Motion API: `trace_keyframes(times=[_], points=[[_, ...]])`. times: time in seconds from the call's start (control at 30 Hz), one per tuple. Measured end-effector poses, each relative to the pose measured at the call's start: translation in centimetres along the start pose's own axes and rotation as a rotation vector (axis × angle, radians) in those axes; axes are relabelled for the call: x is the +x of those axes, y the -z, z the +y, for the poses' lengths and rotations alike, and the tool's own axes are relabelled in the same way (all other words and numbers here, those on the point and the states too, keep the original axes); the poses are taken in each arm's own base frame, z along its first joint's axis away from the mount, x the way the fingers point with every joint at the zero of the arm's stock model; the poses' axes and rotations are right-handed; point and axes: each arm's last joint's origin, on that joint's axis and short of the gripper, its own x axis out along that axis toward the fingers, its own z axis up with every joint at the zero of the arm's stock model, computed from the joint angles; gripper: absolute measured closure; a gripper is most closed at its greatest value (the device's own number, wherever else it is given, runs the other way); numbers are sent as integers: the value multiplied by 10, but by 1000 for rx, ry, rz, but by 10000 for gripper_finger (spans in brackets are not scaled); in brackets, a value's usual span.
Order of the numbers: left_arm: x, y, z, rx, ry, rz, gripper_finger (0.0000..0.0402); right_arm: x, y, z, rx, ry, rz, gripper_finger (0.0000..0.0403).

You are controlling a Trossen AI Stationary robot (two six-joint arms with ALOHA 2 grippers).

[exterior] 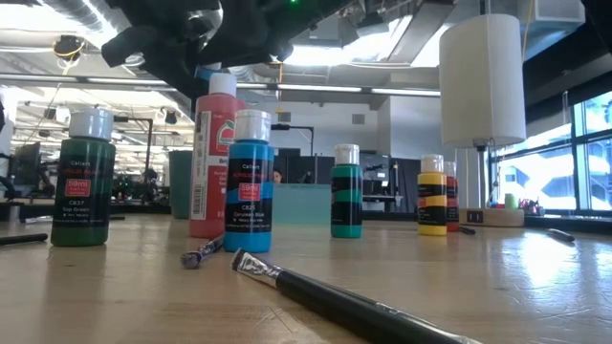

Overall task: Pick & Place Paint Supplies
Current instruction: Put the small blue paint bottle into the green bin

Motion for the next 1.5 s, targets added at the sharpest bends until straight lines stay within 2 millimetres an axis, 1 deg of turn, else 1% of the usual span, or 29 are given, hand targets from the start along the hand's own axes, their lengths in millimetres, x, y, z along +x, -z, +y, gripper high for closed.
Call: trace_keyframes(times=[0.27, 0.77, 1.23, 1.37, 1.5], points=[[0, 0, 0, -22, 3, 4, 279, 0, 0, 0, -36, 4, 2, 287], [0, 1, 0, -46, 8, 3, 278, 1, 0, -1, -28, -26, -3, 287], [0, 0, 0, -48, 2, -2, 262, 0, 1, 0, -28, -25, 6, 287], [0, -1, 0, -50, -2, -10, 250, 0, 1, 0, -29, -22, 9, 287], [0, -3, 0, -47, -4, -24, 226, 0, 1, -1, -28, -22, 10, 287]])
